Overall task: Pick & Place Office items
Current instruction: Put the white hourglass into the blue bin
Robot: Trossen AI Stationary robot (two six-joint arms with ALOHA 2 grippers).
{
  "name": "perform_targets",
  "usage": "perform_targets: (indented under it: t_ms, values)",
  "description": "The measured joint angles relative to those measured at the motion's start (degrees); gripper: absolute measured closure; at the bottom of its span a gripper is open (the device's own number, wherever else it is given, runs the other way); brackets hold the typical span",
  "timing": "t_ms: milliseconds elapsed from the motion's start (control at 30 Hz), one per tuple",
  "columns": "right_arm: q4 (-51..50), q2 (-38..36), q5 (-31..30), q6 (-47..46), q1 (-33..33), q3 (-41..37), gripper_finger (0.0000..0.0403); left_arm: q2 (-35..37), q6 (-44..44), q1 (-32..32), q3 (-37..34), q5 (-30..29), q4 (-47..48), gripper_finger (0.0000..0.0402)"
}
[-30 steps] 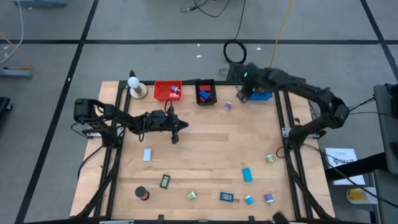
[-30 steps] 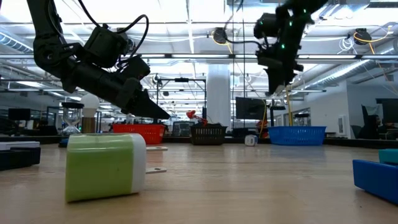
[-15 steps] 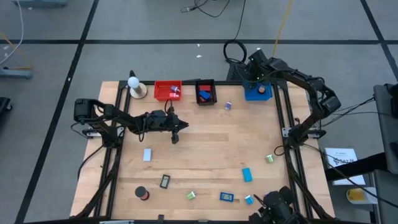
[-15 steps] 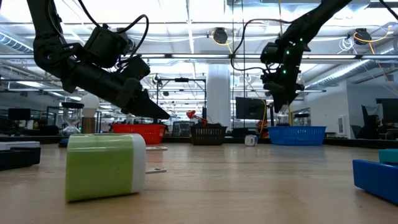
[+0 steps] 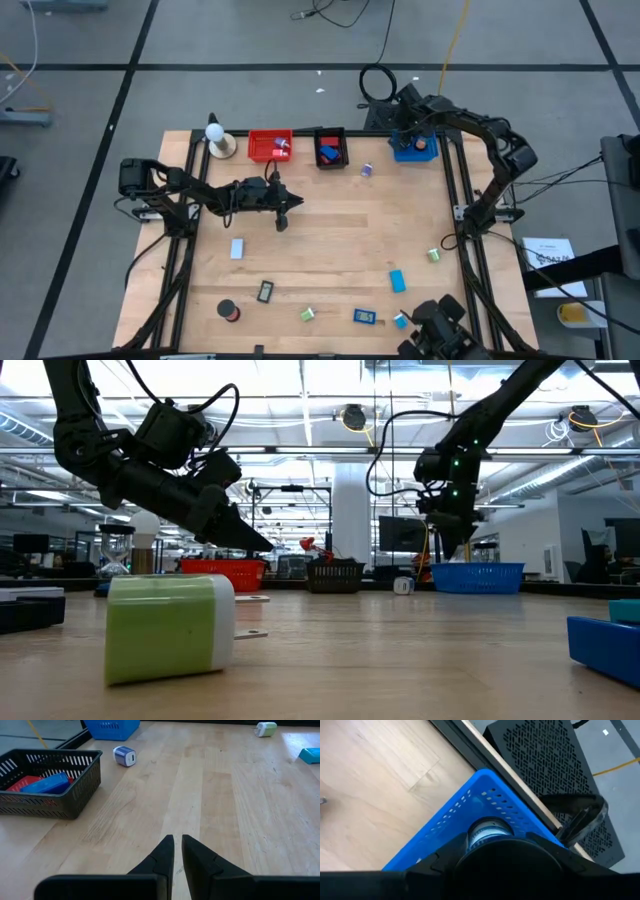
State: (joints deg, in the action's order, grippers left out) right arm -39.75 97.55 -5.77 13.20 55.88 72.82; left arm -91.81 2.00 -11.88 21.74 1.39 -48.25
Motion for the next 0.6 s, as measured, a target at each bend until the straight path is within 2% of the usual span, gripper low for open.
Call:
perform_targets:
  t_ms: [600]
  values:
    - [4.87, 0.56, -0.24, 4.06, 1.37, -2.68, 0.0217, 0.00, 0.03, 0.00, 0.00, 0.02, 0.00, 0.0357]
